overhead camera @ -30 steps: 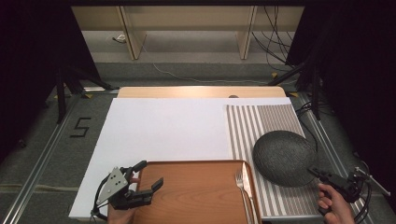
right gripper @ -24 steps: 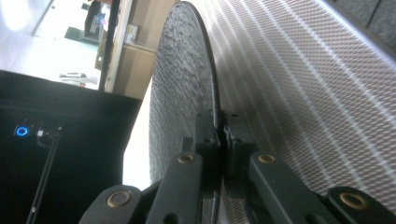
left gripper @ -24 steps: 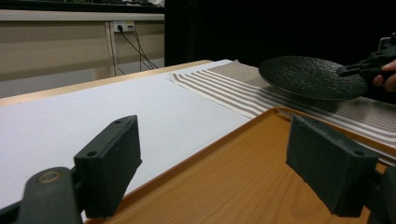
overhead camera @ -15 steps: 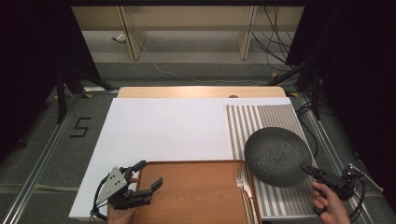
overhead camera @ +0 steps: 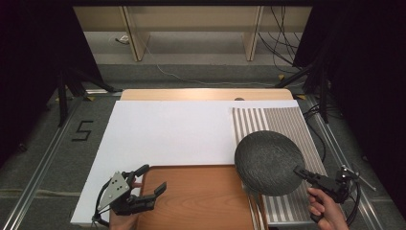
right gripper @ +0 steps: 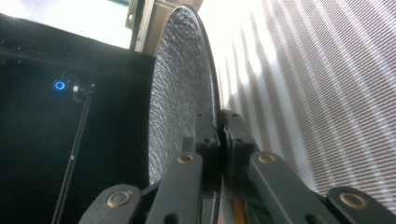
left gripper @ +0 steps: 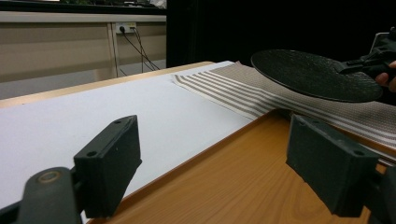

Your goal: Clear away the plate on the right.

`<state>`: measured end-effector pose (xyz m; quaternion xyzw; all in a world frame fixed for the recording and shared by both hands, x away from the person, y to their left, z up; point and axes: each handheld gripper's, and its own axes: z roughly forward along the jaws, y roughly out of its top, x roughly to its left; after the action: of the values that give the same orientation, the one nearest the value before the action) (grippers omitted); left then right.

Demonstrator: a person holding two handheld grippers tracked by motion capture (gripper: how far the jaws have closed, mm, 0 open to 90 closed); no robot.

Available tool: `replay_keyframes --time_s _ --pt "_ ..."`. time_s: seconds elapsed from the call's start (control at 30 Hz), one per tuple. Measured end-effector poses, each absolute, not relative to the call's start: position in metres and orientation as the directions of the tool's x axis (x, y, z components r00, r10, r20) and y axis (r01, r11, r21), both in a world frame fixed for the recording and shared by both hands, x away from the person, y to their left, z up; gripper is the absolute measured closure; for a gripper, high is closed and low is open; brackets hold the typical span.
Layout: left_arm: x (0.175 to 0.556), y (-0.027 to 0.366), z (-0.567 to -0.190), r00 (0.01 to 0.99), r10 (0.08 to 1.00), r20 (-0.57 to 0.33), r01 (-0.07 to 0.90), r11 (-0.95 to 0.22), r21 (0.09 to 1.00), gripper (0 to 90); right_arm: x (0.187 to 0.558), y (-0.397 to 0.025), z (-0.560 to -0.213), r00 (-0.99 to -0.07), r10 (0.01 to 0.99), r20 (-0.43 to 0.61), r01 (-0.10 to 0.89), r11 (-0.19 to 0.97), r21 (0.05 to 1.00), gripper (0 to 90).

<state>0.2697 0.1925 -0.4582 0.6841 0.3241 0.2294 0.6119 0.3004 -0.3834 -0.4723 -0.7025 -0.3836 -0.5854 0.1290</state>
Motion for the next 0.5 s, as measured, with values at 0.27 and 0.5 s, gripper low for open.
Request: replay_keyframes --time_s 0.27,0.5 --pt "0.269 0.192 -0.458 0.684 0.724 -0.083 0.162 -0.041 0.986 17.6 0.301 -0.362 -0.469 -0.017 0.368 0.93 0.734 -0.626 0.262 87.1" --pt "0.269 0.191 -0.457 0.688 0.721 -0.078 0.158 -0.044 0.986 17.6 0.301 -0.346 -0.47 -0.049 0.368 0.928 0.77 -0.578 0.27 87.2"
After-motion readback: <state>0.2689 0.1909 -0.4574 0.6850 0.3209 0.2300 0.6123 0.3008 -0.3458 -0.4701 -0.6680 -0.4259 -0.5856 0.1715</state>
